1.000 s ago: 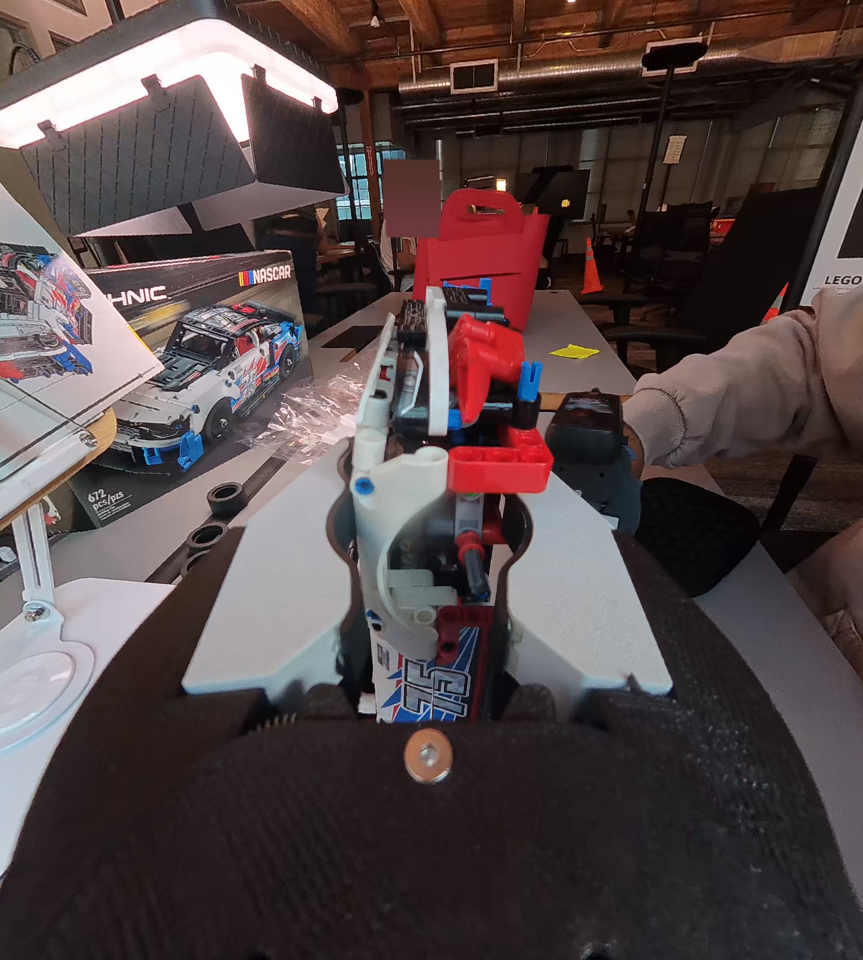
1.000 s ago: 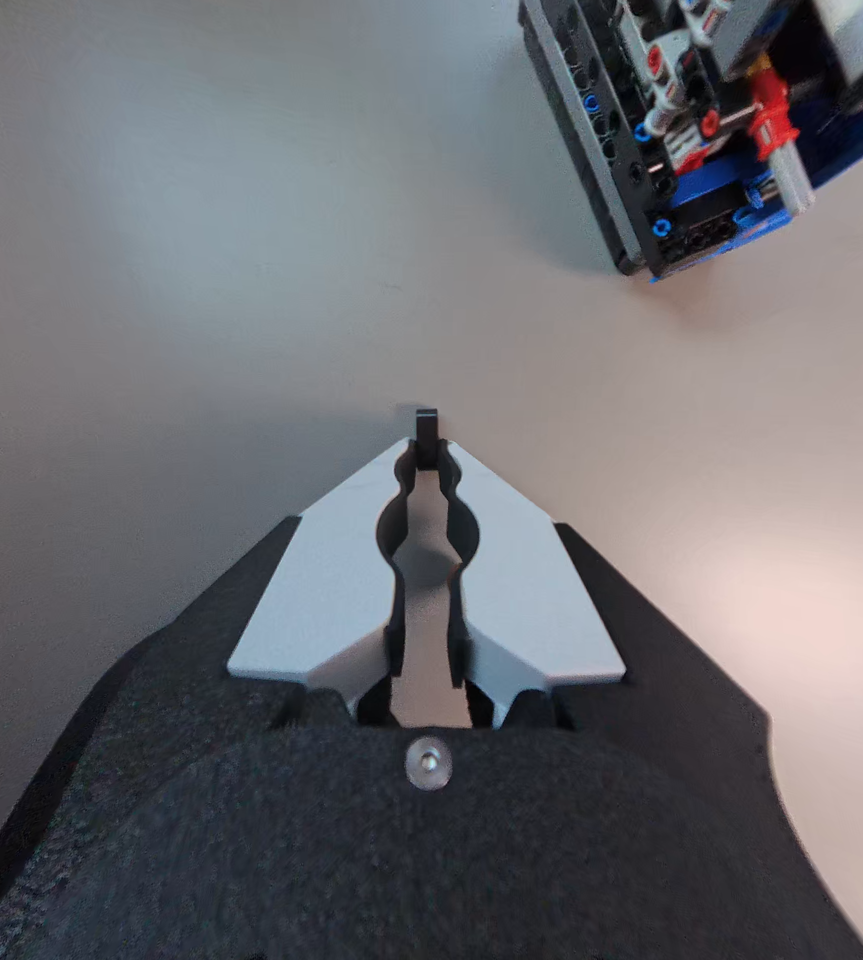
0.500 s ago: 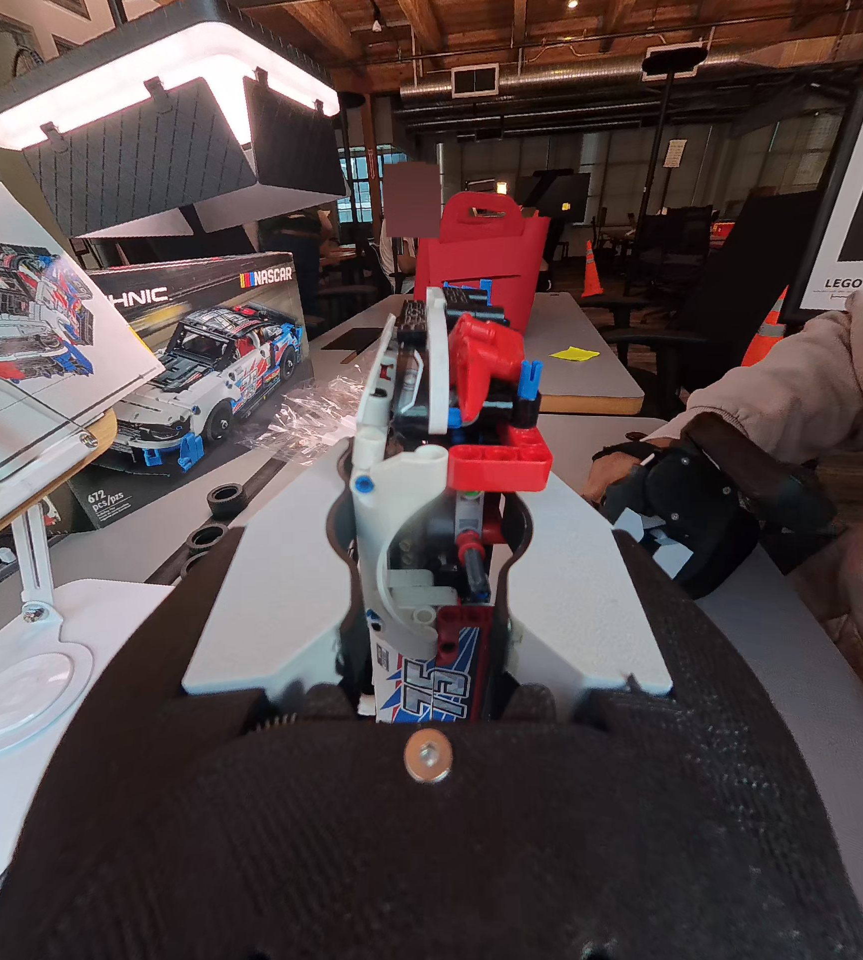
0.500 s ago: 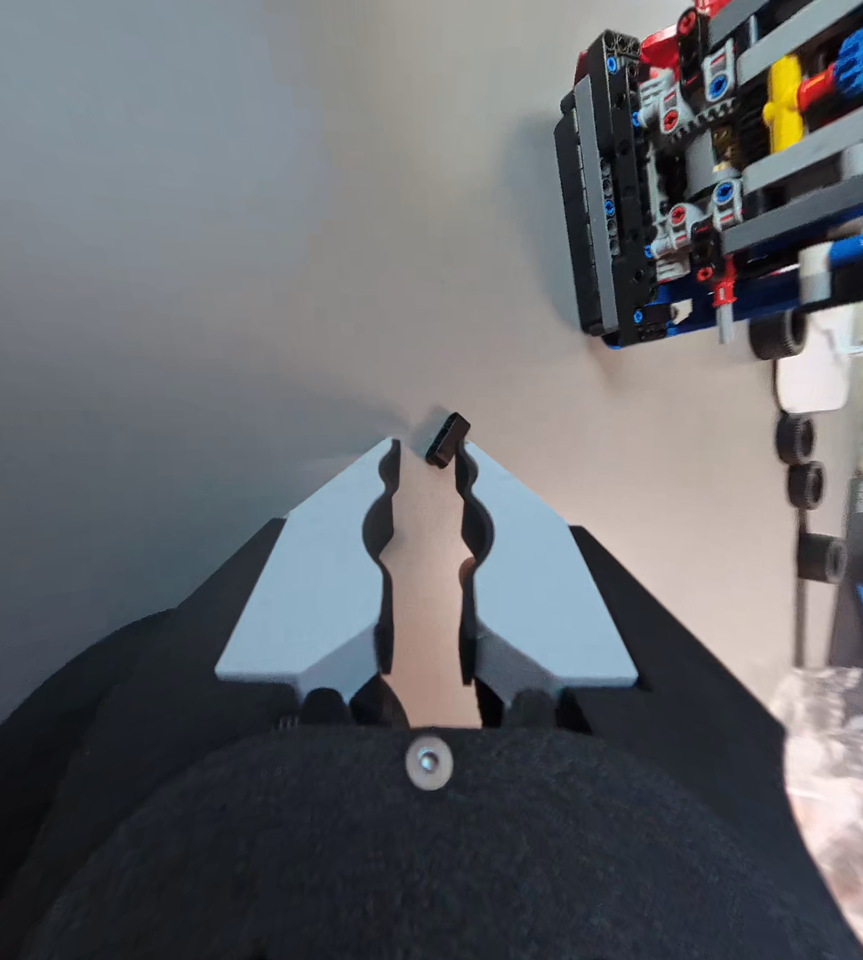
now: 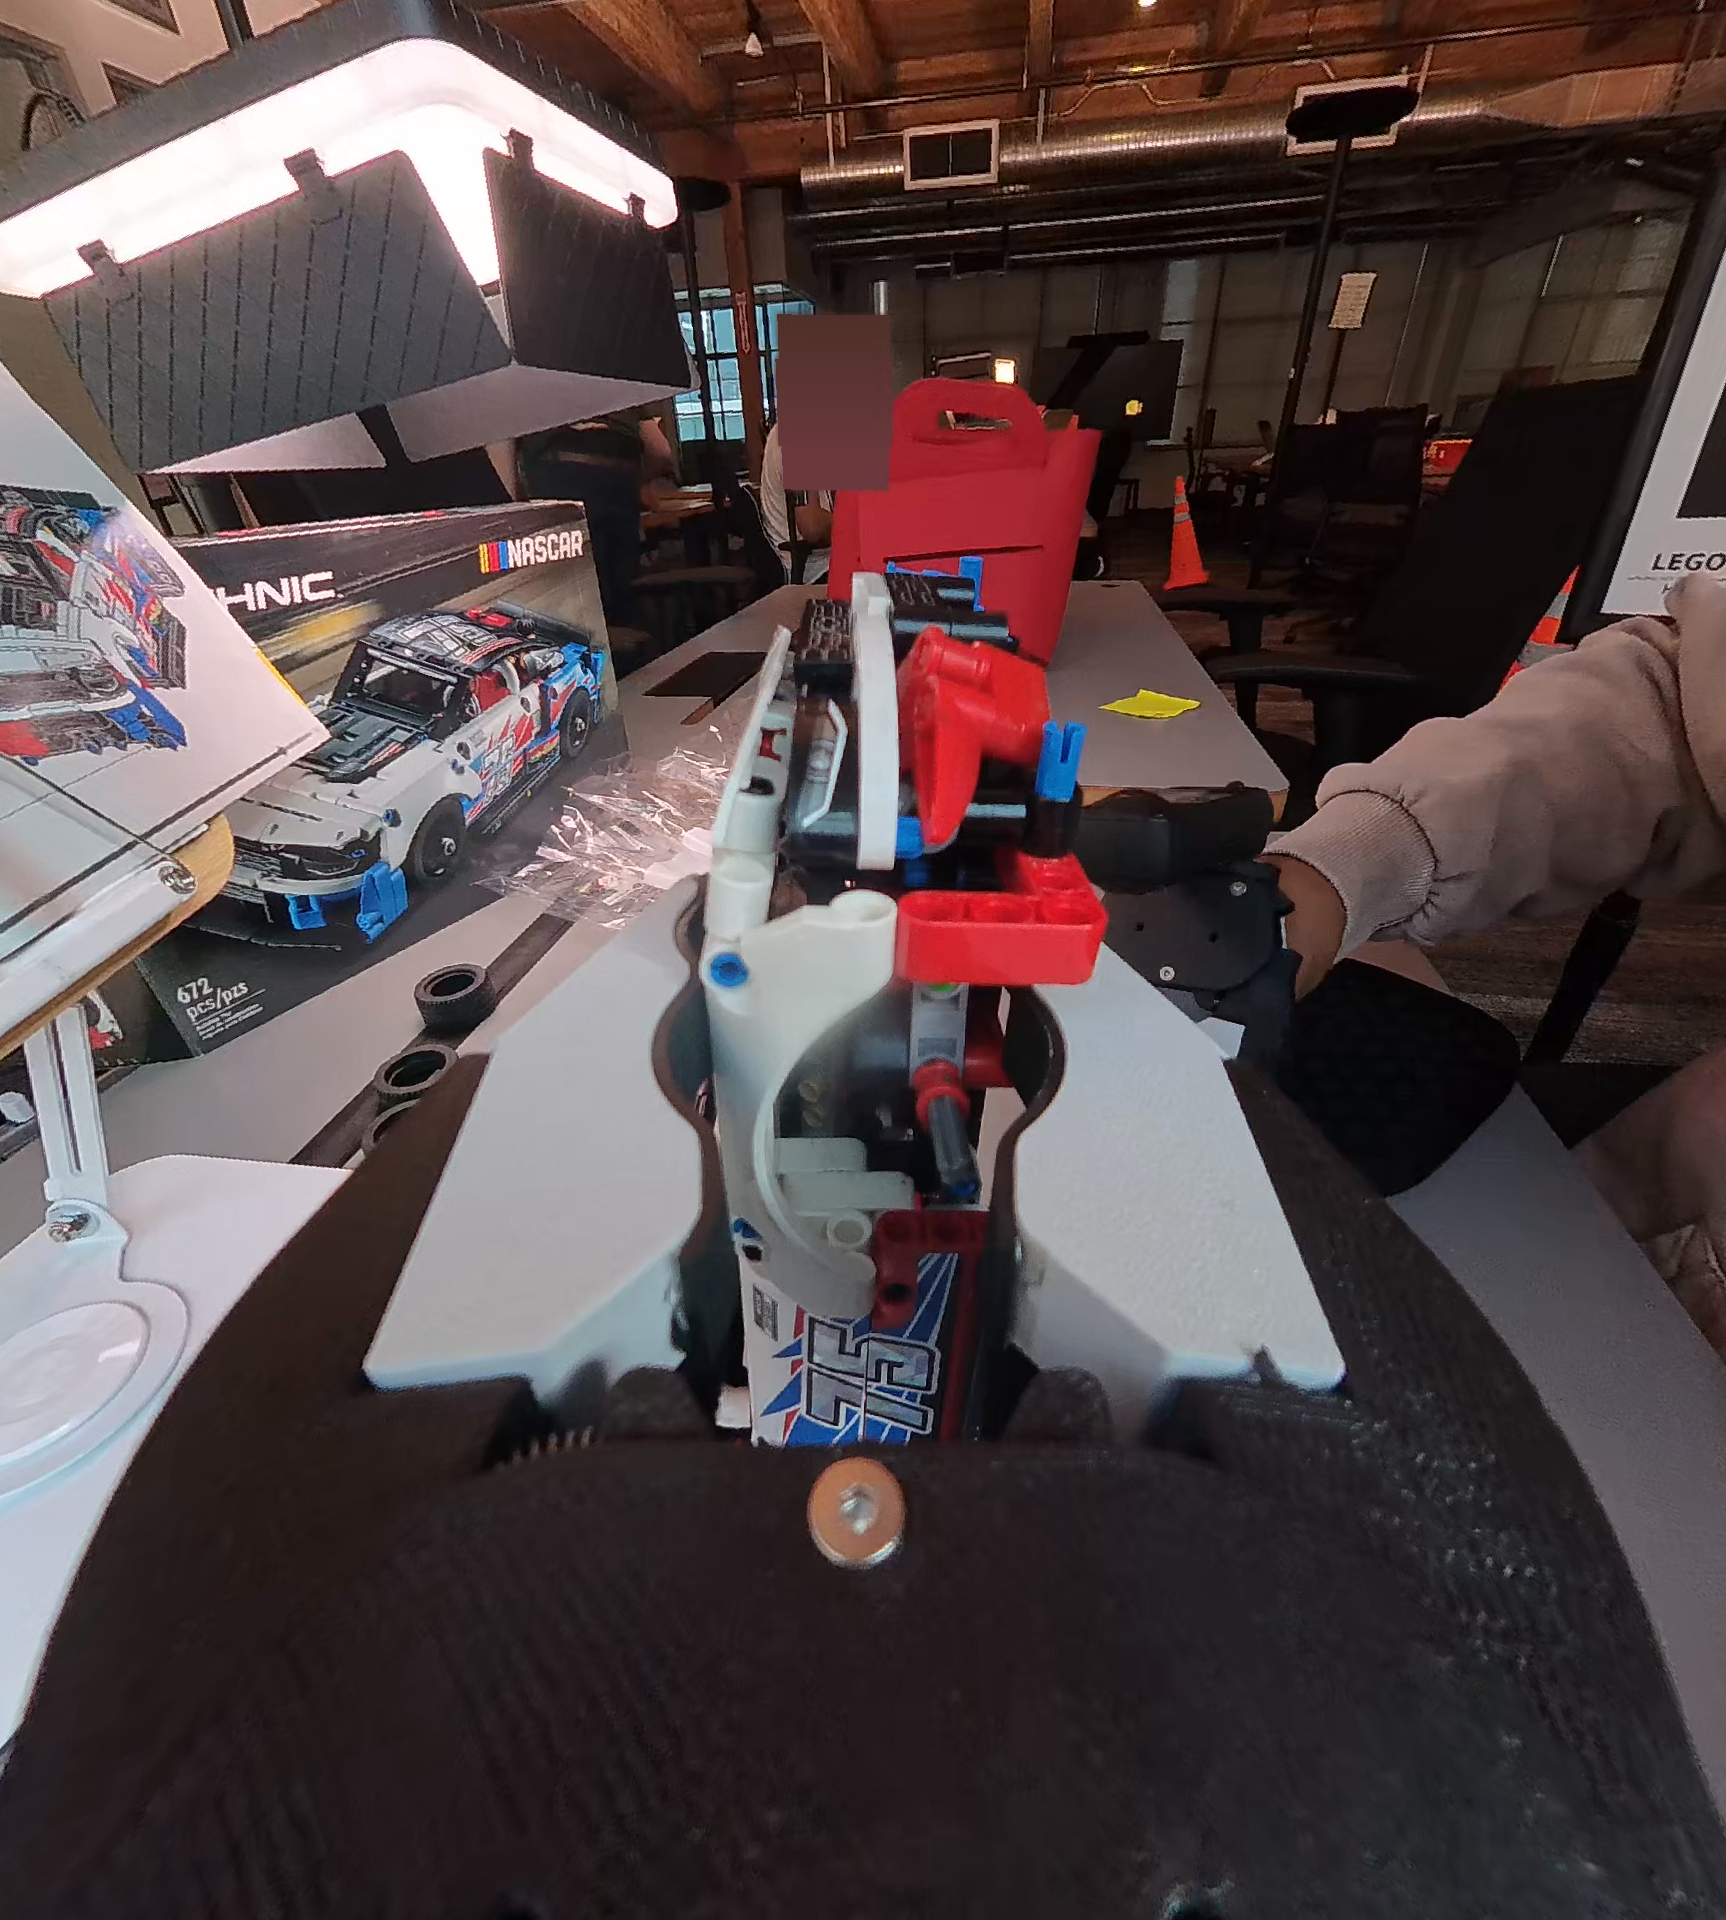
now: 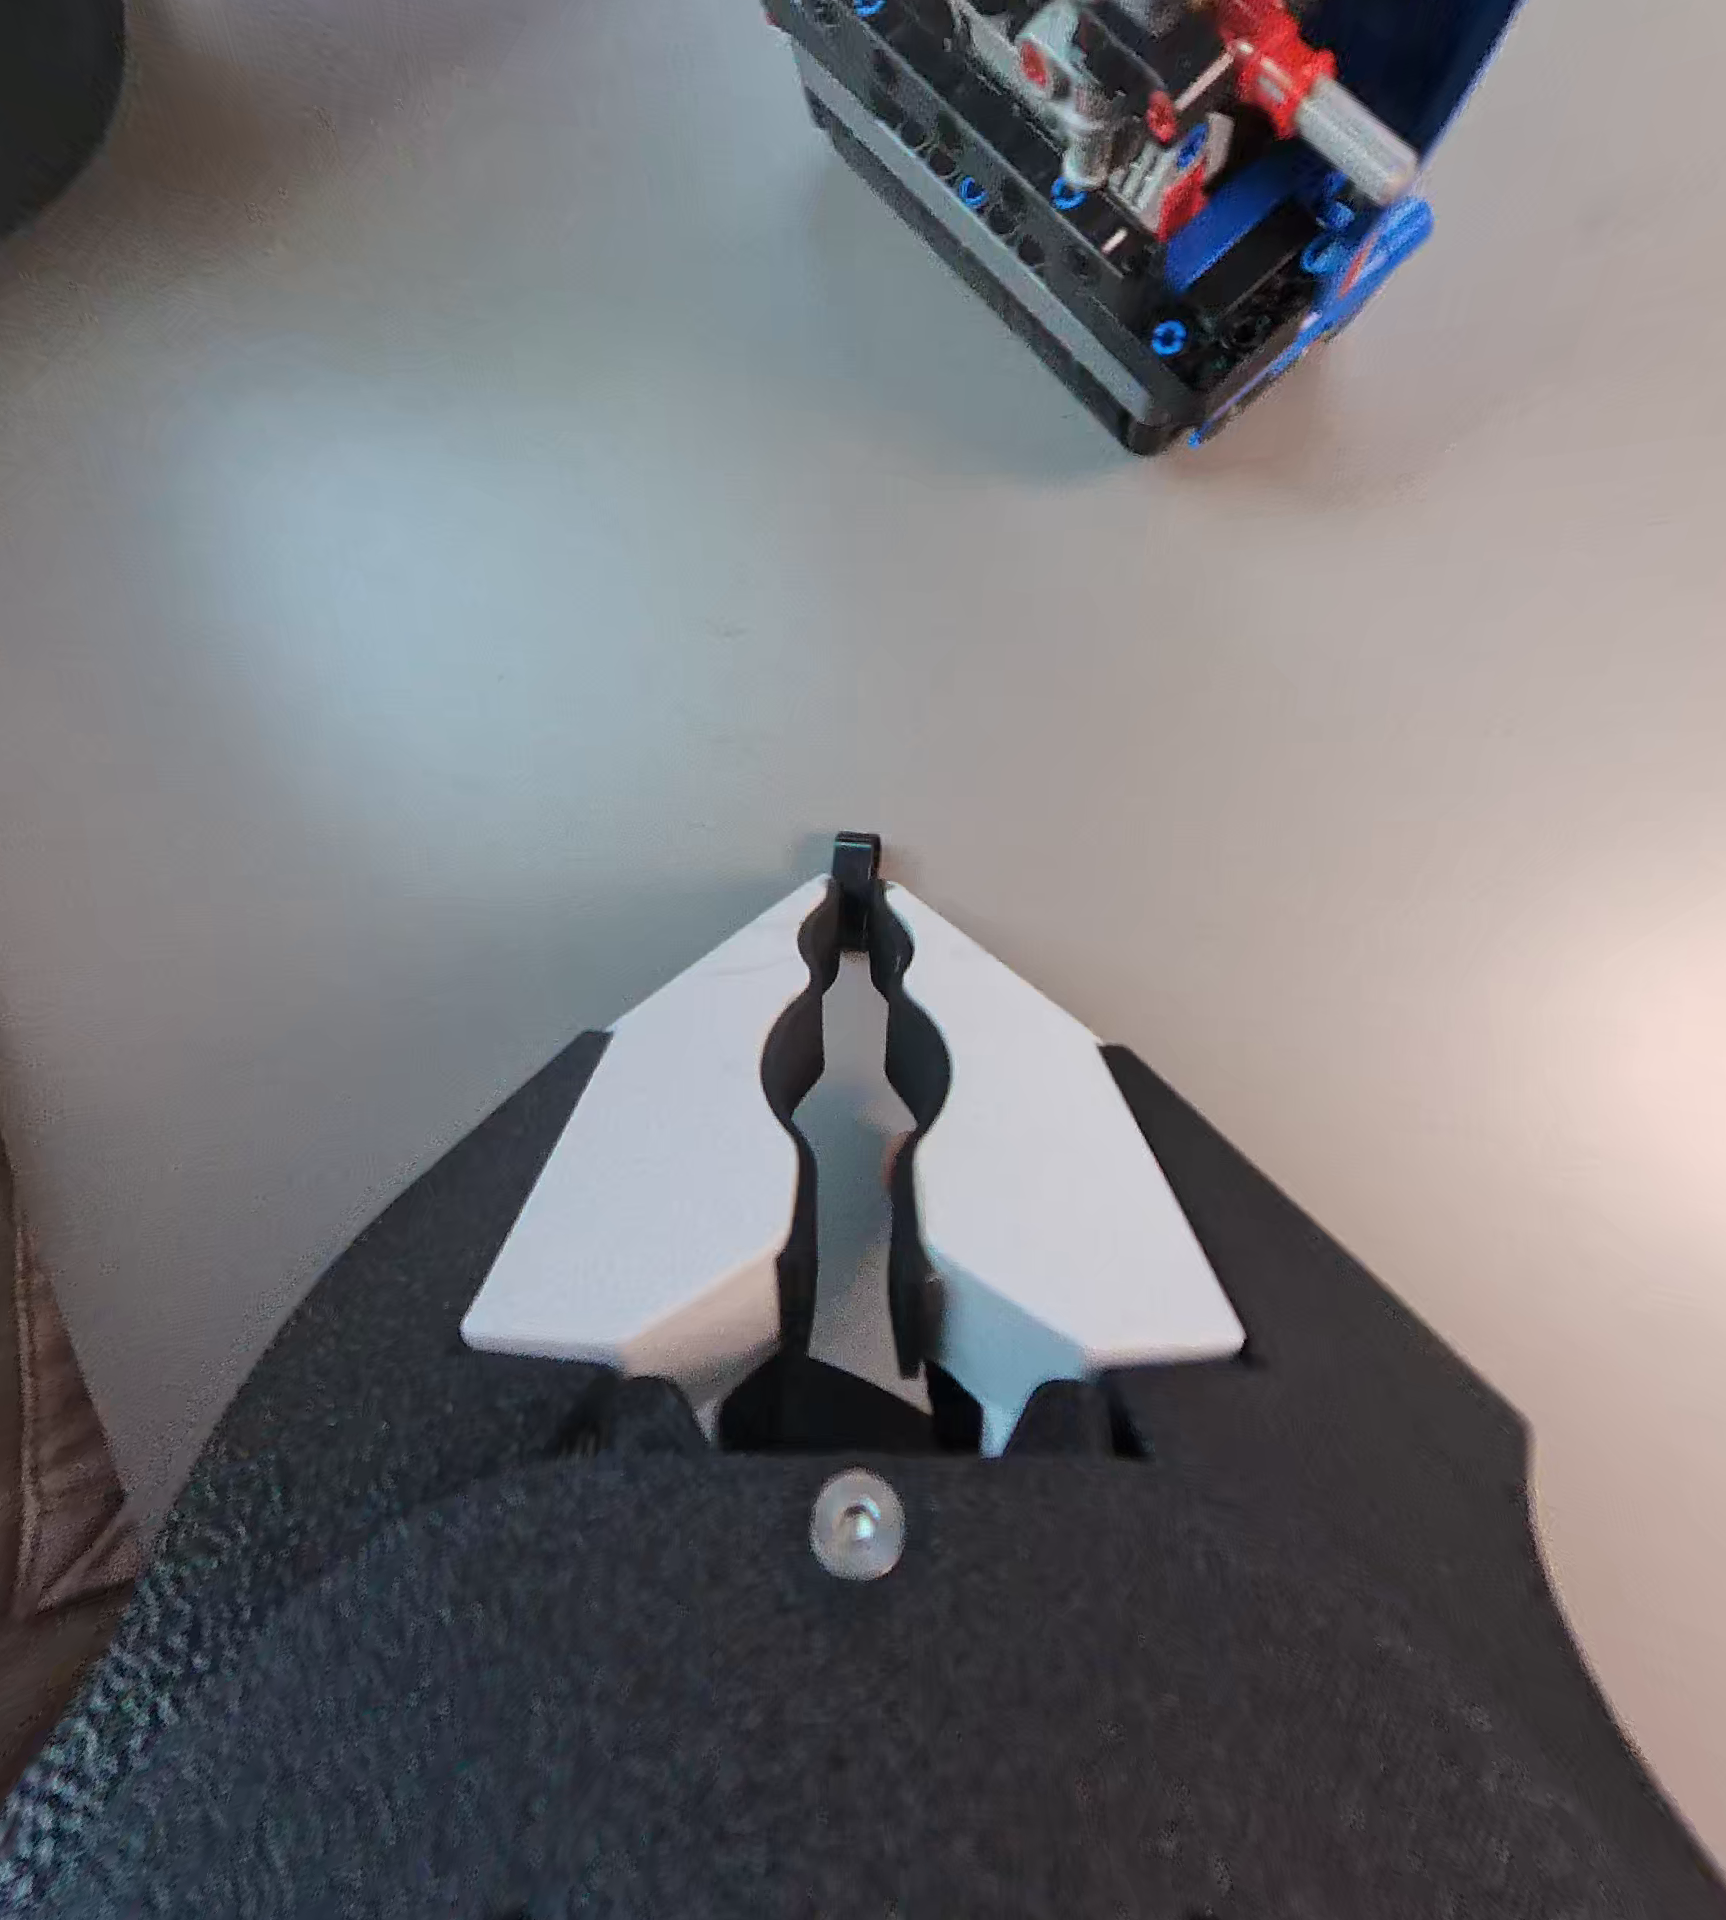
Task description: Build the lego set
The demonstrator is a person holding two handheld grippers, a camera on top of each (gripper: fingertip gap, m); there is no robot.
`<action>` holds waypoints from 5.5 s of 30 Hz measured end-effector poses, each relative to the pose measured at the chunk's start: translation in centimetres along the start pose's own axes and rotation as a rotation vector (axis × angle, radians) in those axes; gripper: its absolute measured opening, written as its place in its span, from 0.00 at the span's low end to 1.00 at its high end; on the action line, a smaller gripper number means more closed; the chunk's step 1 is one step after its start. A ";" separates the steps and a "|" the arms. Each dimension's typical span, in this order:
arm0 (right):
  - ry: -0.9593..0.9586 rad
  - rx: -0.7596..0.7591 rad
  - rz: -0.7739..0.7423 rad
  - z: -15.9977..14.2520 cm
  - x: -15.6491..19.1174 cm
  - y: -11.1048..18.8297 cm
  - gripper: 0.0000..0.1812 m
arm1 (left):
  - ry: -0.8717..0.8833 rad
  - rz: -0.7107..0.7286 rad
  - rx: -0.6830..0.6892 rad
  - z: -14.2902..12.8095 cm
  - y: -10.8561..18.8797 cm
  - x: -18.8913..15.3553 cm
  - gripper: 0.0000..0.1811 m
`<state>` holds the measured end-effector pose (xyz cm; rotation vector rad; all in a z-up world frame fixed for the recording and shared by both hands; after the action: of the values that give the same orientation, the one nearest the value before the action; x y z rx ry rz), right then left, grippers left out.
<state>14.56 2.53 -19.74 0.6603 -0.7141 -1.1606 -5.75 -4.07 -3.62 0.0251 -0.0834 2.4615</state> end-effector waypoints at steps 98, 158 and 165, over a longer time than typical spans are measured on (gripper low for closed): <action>0.332 0.097 0.074 -0.1 -1.8 0.8 0.11 | 0.013 -0.006 -0.014 -0.1 0.0 0.0 0.29; -0.186 -0.216 -0.742 -1.2 -21.2 5.4 0.12 | 0.018 0.000 -0.020 -0.2 0.1 -0.1 0.29; -0.147 -0.269 -0.855 0.4 -21.7 6.9 0.20 | 0.018 -0.002 -0.022 -0.2 0.1 -0.1 0.29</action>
<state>13.00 25.17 -17.54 0.6699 -0.3723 -2.0667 -5.73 -4.18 -3.82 -0.0069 -0.1020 2.4584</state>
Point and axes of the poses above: each gripper's, where its closed fingertips meet, y back along the fingers, z out of its top, x = y × z across the jaws, the point moved 7 cm from there along y, back along the fingers, and after that the axes turned 2 degrees about -x, right-handed, at the moved point
